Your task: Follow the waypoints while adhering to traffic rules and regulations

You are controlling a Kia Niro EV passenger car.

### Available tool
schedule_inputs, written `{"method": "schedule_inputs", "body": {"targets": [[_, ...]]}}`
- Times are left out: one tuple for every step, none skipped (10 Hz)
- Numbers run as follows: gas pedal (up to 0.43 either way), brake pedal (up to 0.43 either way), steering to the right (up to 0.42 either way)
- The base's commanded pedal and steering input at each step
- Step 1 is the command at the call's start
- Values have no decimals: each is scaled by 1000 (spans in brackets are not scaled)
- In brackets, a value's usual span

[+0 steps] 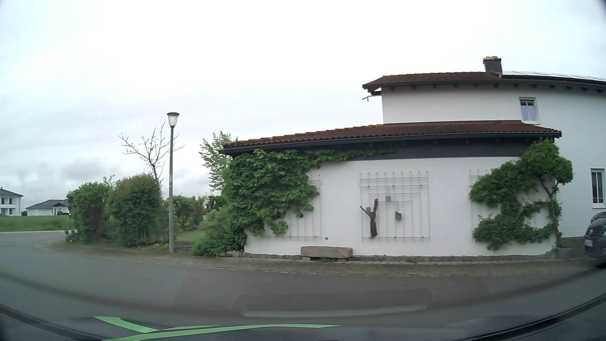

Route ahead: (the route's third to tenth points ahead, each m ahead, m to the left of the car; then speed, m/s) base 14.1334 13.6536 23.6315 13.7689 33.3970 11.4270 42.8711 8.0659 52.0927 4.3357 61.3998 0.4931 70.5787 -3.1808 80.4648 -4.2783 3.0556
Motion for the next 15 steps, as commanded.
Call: {"method": "schedule_inputs", "body": {"targets": [[118, 0, -514], [118, 0, -514], [118, 0, -513], [118, 0, -511], [118, 0, -511], [118, 0, -510], [118, 0, -509], [110, 0, -505], [110, 0, -502], [98, 0, -497], [87, 0, -492], [79, 0, -486], [67, 0, -481], [39, 0, -475], [28, 0, -470]]}}
